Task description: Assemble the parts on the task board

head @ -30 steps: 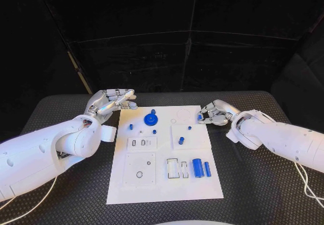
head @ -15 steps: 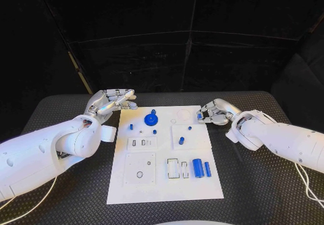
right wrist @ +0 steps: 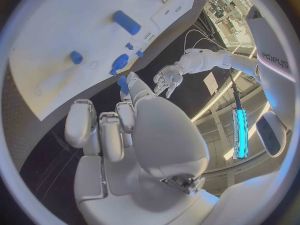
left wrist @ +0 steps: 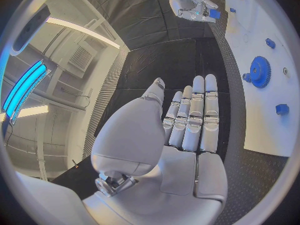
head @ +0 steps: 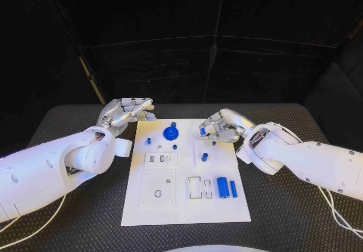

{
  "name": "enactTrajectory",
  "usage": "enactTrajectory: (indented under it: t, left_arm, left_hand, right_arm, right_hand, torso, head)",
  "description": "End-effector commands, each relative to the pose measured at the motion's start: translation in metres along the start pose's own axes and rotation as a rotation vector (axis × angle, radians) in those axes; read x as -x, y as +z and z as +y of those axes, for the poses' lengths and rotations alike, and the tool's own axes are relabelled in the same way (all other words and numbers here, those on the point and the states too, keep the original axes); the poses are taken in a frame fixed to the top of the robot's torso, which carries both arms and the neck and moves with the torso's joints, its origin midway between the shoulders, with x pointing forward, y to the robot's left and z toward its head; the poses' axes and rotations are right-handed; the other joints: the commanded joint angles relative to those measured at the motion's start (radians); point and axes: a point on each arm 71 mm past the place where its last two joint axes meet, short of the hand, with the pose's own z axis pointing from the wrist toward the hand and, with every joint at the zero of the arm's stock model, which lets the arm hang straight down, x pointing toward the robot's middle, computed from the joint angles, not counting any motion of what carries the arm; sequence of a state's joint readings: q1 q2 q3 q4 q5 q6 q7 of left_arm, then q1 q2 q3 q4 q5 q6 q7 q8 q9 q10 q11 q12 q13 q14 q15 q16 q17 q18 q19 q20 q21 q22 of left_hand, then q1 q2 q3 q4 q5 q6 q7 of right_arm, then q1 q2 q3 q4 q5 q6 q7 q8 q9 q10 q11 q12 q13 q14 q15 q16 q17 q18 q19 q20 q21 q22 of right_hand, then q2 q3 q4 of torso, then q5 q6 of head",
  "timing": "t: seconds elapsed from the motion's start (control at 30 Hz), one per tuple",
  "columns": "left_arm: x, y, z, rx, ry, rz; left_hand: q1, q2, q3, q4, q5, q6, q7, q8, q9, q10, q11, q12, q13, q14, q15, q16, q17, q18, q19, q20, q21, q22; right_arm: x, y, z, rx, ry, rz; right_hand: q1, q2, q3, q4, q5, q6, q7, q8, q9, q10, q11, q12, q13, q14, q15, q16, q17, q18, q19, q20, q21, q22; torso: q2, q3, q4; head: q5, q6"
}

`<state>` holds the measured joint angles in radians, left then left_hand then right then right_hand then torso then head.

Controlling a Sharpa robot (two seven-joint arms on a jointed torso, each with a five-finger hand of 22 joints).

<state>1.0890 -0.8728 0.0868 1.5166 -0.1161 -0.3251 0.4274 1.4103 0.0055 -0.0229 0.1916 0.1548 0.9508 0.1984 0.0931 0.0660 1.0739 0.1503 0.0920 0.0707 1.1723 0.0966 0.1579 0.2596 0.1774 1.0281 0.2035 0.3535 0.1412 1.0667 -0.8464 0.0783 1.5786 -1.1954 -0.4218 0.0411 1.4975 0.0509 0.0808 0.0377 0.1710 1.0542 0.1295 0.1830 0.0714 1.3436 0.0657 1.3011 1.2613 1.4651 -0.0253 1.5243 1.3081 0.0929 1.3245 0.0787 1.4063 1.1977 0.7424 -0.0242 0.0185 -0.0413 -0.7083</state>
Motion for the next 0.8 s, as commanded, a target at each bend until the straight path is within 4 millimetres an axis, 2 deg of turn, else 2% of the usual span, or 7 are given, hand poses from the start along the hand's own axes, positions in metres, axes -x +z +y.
enactTrajectory:
  t: [0.03,0.13,0.27,0.4,0.57,0.8]
  left_arm:
    - [-0.001,0.000,-0.002,-0.007,-0.003,0.010]
    - [-0.001,0.001,-0.002,-0.007,-0.002,0.010]
    - [-0.002,0.001,-0.001,-0.007,-0.003,0.010]
    - [-0.003,0.002,-0.001,-0.007,-0.004,0.012]
    - [-0.003,0.003,0.000,-0.006,-0.004,0.011]
    - [-0.005,0.004,0.000,-0.006,-0.007,0.016]
  left_hand:
    - [0.002,0.005,-0.002,-0.005,-0.003,0.005,0.003,-0.006,0.000,-0.009,0.001,-0.006,-0.002,-0.003,0.002,-0.005,0.001,0.004,0.000,0.000,-0.004,-0.001]
    - [0.002,0.005,-0.002,-0.005,-0.003,0.005,0.003,-0.006,0.000,-0.009,0.001,-0.006,-0.002,-0.003,0.002,-0.005,0.001,0.004,0.000,0.000,-0.004,-0.001]
    - [0.002,0.005,-0.002,-0.005,-0.003,0.005,0.003,-0.006,0.000,-0.009,0.001,-0.006,-0.002,-0.003,0.002,-0.005,0.001,0.004,0.000,0.000,-0.004,-0.001]
    - [0.002,0.007,-0.002,-0.005,-0.003,0.005,0.004,-0.007,0.000,-0.010,0.002,-0.007,-0.002,-0.002,0.002,-0.007,0.002,0.004,0.000,0.000,-0.005,-0.002]
    - [0.002,0.007,-0.002,-0.005,-0.003,0.006,0.004,-0.007,0.000,-0.010,0.002,-0.008,-0.002,-0.002,0.002,-0.007,0.002,0.004,0.000,0.000,-0.005,-0.002]
    - [0.002,0.007,-0.002,-0.005,-0.004,0.006,0.004,-0.007,0.000,-0.011,0.002,-0.009,-0.002,-0.002,0.002,-0.008,0.002,0.004,0.000,0.000,-0.005,-0.002]
  right_arm:
    - [-0.013,0.009,0.017,-0.003,-0.075,0.027]
    - [-0.025,0.017,0.032,0.023,-0.095,0.059]
    - [-0.042,0.030,0.047,0.044,-0.125,0.095]
    - [-0.054,0.040,0.057,0.048,-0.150,0.118]
    - [-0.065,0.049,0.065,0.043,-0.173,0.143]
    - [-0.080,0.053,0.070,0.052,-0.205,0.188]
  right_hand:
    - [-0.005,0.007,0.008,0.002,-0.004,0.024,-0.016,0.006,0.006,0.029,-0.034,0.000,-0.003,0.088,-0.010,0.006,0.177,-0.015,0.010,0.000,0.004,0.001]
    - [-0.006,0.006,0.010,0.001,-0.006,0.024,-0.016,0.006,0.006,0.028,-0.034,-0.003,-0.005,0.087,-0.010,0.005,0.174,-0.015,0.009,-0.001,0.004,0.000]
    - [-0.007,0.005,0.010,0.001,-0.006,0.024,-0.016,0.006,0.006,0.026,-0.034,-0.005,-0.008,0.087,-0.010,0.004,0.173,-0.015,0.009,-0.001,0.003,-0.001]
    - [-0.009,0.004,0.011,0.001,-0.007,0.024,-0.016,0.006,0.006,0.023,-0.034,-0.009,-0.013,0.086,-0.010,0.003,0.170,-0.015,0.008,-0.001,0.003,-0.002]
    - [-0.015,0.001,0.012,0.003,-0.008,0.024,-0.016,0.005,0.005,0.022,-0.034,-0.012,-0.015,0.086,-0.010,0.002,0.168,-0.014,0.006,-0.001,0.002,-0.004]
    - [-0.026,-0.005,0.014,0.005,-0.009,0.023,-0.016,0.003,0.005,0.020,-0.034,-0.017,-0.019,0.085,-0.010,0.000,0.164,-0.013,0.002,-0.001,-0.001,-0.010]
  torso:
    - [-0.004,-0.0042,0.0041]
    - [-0.005,-0.0059,0.0059]
    - [-0.006,-0.0070,0.0062]
    - [-0.005,-0.0059,0.0076]
    - [-0.005,-0.0058,0.0068]
    - [-0.003,-0.0039,0.0093]
  head:
    - [0.007,-0.006]
    - [0.011,-0.014]
    - [0.016,-0.016]
    - [0.014,-0.018]
    - [0.022,-0.024]
    - [0.021,-0.025]
